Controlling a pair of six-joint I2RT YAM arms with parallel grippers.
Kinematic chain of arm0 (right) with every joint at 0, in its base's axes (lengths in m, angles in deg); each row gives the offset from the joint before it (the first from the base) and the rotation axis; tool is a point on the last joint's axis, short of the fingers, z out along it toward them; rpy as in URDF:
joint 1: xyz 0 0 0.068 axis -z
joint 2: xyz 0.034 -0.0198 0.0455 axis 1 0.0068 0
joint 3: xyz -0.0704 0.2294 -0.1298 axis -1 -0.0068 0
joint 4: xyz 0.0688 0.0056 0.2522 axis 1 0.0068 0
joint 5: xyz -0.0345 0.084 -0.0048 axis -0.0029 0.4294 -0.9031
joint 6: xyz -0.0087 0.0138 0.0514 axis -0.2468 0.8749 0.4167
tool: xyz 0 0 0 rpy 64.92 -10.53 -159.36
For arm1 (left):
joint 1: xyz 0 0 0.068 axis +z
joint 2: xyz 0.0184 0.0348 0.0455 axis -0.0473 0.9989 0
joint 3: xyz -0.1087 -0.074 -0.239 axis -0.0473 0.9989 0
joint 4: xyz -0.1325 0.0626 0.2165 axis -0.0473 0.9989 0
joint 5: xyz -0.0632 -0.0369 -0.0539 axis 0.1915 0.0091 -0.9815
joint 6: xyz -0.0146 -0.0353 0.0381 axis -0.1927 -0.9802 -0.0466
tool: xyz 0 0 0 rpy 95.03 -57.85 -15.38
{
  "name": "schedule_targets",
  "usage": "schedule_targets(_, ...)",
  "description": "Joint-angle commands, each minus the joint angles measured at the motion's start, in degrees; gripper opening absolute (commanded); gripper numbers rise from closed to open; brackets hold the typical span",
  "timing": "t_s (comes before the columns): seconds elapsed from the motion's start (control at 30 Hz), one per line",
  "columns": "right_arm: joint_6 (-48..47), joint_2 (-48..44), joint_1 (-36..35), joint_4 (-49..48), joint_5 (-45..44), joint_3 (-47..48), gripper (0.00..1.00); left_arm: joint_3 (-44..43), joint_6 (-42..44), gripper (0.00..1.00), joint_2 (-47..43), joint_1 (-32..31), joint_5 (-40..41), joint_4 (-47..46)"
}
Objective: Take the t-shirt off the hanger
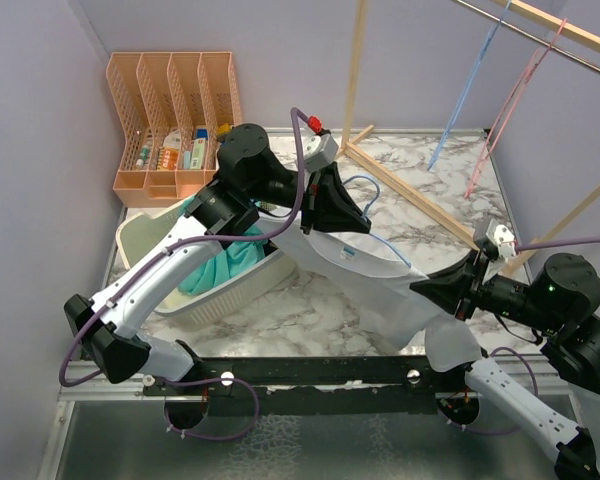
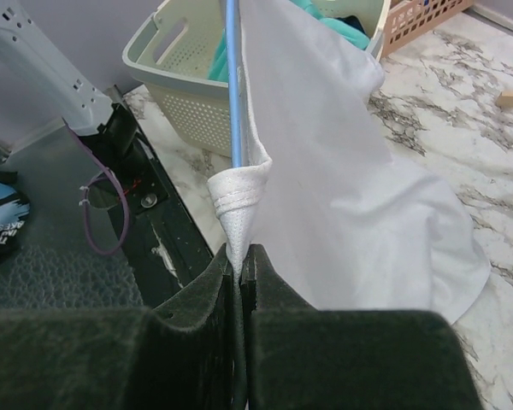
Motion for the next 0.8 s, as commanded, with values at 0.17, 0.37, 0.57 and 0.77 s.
schedule_targets(0.17, 1.1, -0.3, -0.2, -0.8, -1.2, -1.6, 0.59, -5.0, 8.7, 0.00, -3.9, 0.1, 7.8, 8.8)
schedule_targets(0.37, 1.7, -2.0, -0.2, 1.6, -3.8, -0.8, 0.66, -10.1, 13.6, 0.00, -5.9, 1.6, 12.9, 16.3)
schedule_targets(0.57, 1.8, -3.7, -0.2, 3.2, -9.4, 1.2, 0.56, -13.1, 15.4, 0.00, -7.4, 2.4, 15.9, 19.9)
schedule_targets(0.77, 2.2, -4.9, -0.2, 3.5, -15.7, 1.8, 0.15, -14.0, 15.3, 0.00, -9.3, 2.4, 18.1, 19.5)
